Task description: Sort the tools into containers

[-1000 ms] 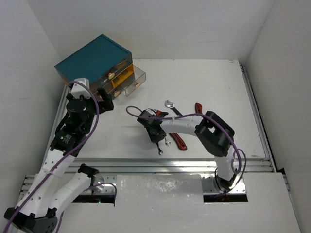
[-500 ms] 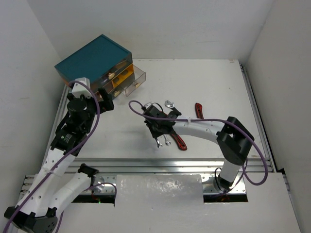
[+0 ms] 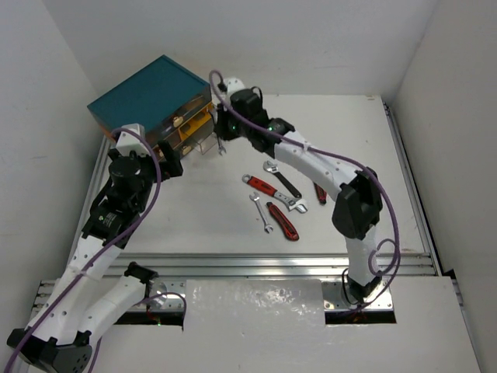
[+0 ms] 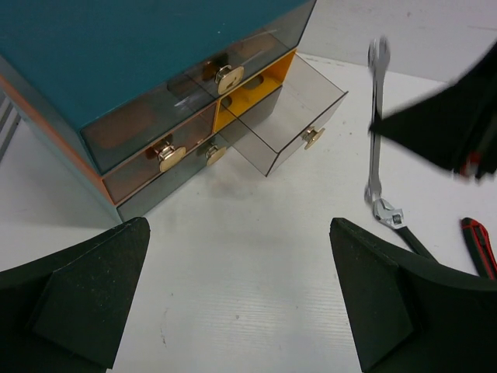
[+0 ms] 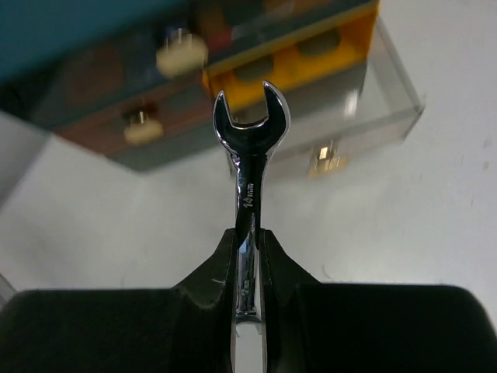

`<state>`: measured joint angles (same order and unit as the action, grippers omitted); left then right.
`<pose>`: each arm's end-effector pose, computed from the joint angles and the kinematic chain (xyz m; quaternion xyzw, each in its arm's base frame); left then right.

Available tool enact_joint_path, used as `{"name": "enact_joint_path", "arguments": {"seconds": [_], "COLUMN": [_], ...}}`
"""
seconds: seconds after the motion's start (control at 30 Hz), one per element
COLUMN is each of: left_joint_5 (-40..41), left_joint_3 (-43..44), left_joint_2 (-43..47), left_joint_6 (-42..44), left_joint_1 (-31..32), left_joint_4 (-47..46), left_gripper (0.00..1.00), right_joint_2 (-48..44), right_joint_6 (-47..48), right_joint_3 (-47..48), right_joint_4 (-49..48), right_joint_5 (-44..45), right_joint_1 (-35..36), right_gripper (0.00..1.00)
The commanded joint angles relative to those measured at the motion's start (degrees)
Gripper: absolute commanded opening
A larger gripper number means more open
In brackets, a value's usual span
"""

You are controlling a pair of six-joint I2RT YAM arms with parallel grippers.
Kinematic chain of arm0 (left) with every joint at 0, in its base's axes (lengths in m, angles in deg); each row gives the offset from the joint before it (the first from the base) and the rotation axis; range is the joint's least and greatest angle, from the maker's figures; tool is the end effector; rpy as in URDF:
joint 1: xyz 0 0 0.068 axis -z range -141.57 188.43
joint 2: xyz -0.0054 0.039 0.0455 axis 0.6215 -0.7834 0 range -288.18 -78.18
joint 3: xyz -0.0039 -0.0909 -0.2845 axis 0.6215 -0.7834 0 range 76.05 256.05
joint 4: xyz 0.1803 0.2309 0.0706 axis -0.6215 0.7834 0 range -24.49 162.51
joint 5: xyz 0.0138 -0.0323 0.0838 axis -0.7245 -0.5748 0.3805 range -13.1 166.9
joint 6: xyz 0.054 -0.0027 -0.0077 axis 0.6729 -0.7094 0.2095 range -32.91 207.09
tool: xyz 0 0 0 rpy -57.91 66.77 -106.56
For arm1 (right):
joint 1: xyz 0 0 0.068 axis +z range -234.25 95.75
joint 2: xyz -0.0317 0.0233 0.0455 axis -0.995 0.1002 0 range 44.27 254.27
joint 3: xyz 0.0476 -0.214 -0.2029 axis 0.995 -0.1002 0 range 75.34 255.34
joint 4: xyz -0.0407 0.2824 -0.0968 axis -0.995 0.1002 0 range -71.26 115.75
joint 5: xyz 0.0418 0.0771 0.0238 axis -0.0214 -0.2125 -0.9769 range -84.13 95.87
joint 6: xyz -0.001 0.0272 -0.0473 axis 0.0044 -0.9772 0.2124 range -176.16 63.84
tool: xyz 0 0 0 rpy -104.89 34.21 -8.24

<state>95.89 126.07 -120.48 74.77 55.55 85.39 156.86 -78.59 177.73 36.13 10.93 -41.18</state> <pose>0.1829 -0.0438 0.3842 -0.0713 0.7711 -0.0333 0.6319 0.3842 0.3546 0.3390 -0.1306 0.8447 0.2483 0.4557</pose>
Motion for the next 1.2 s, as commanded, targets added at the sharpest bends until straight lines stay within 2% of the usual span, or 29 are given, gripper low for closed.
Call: {"name": "enact_joint_path", "arguments": {"seconds": [0.0, 0.1, 0.33, 0.53, 0.67, 0.73, 0.77, 0.8, 0.93, 1.0, 1.03, 1.1, 1.17], "left_joint_5": [-0.09, -1.05, -2.55, -2.98, -3.16, -3.25, -3.42, -3.69, -3.34, -3.08, -2.73, -2.55, -2.46], "left_joint_3": [0.43, 0.34, 0.34, 0.25, 0.25, 0.34, 0.25, 0.25, 0.17, 0.17, 0.08, 0.08, 0.25], "left_joint_2": [-0.06, 0.38, 0.91, 1.44, 1.87, 2.05, 2.05, 2.22, 2.49, 2.66, 2.75, 2.84, 2.67], "left_joint_6": [0.1, 0.01, -0.08, -0.08, -0.08, -0.08, 0.01, 0.01, 0.19, 0.19, 0.19, 0.27, 0.28], "left_joint_1": [-0.69, -0.78, -0.95, -0.95, -1.04, -0.95, -1.04, -1.04, -1.04, -1.04, -1.04, -1.04, -1.04], "left_joint_4": [-2.48, -2.74, -3.0, -3.18, -3.18, -3.27, -3.18, -3.27, -3.18, -3.27, -3.18, -3.27, -3.18], "left_gripper": [1.0, 1.0, 1.0, 1.0, 1.0, 1.0, 1.0, 1.0, 1.0, 1.0, 1.0, 1.0, 1.0], "right_joint_2": [6.29, 9.12, 19.66, 26.0, 27.24, 27.5, 27.5, 27.41, 24.79, 22.16, 17.27, 11.71, 5.11], "right_joint_6": [-3.31, -7.35, -15.96, -17.46, -16.94, -16.15, -15.71, -15.27, -11.59, -9.74, -6.95, -4.21, 1.32], "right_joint_3": [9.38, 12.21, 22.06, 29.35, 28.75, 28.74, 29.35, 29.62, 29.62, 27.96, 26.04, 16.82, 8.9], "right_joint_4": [-8.32, -16.84, -26.6, -28.46, -28.99, -27.94, -27.24, -25.84, -22.07, -17.24, -14.78, -8.21, -1.34], "right_joint_5": [-8.29, -16.03, -20.7, -20.44, -20.62, -20.7, -20.79, -20.79, -22.37, -21.68, -20.37, -17.46, -12.39], "right_joint_1": [-4.38, -7.2, -10.46, -10.46, -10.37, -10.37, -10.29, -10.2, -9.93, -9.94, -10.02, -9.85, -9.15], "right_gripper": [0.05, 0.05, 0.06, 0.07, 0.14, 0.28, 0.47, 0.54, 0.73, 0.72, 0.7, 0.66, 0.56]}}
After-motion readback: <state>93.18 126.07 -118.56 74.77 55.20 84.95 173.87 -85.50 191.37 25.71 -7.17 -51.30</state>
